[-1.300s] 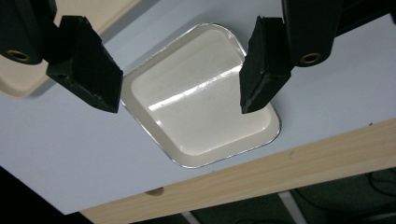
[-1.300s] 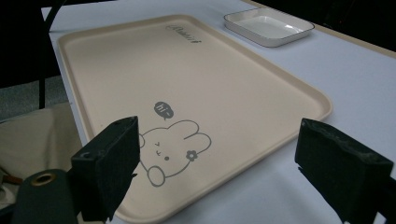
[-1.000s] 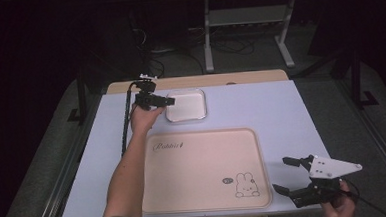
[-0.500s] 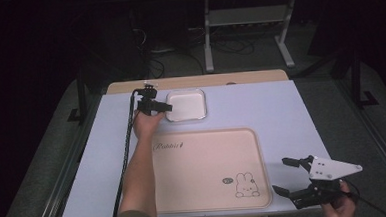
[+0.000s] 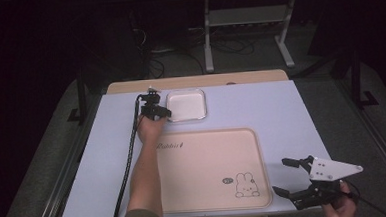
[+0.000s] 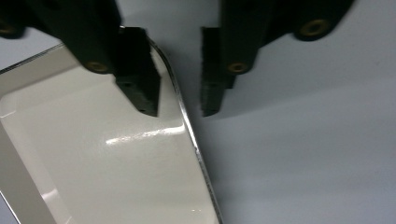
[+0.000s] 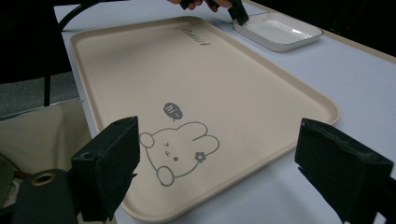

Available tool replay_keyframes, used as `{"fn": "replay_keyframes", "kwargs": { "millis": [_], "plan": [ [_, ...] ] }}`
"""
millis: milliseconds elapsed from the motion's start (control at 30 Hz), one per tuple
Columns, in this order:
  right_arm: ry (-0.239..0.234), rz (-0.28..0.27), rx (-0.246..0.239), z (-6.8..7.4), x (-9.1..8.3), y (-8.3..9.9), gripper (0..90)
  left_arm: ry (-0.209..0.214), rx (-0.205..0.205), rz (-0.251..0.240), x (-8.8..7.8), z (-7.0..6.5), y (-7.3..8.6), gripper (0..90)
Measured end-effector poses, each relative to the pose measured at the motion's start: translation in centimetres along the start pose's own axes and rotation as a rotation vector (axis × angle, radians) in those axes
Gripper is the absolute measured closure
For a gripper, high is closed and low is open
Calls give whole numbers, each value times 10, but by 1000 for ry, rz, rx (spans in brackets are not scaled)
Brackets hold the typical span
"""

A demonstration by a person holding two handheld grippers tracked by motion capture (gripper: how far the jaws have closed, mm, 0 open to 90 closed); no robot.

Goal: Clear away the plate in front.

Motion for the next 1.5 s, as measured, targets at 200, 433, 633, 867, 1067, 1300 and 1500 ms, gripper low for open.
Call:
{"fn": "replay_keyframes", "kwargs": {
  "millis": [200, 433, 633, 867, 1067, 1300, 1500],
  "plan": [
    [-4, -3, 1, 0, 0, 0, 131, 20, -50, 3, 1, 0, -1, 823],
    [-4, -6, 2, 0, -1, 0, 131, 88, -204, -1, 4, 6, 0, 884],
    [-2, -13, 10, 0, -2, 1, 131, 135, -244, 0, 4, 10, 2, 886],
    [-1, -20, 13, -1, -3, 1, 131, 164, -238, 8, 2, 14, 2, 887],
    [9, -50, 35, -4, -8, 2, 131, 190, -263, -25, -9, 22, 0, 887],
    [-9, -29, 28, -2, -4, 2, 131, 240, -294, -31, -27, 33, 0, 887],
    [-9, -19, 25, -1, -2, 2, 131, 251, -289, -48, -41, 40, -1, 887]
  ]
}}
Point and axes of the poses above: each handheld gripper's, and its own axes: x roughly forward along the jaws, y roughly out of its underside, z roughly to its left, the point moved 3 cm from there along x, roughly forward along the jaws, and after that the axes turned 7 degrees about -y, right-handed, at the moved point
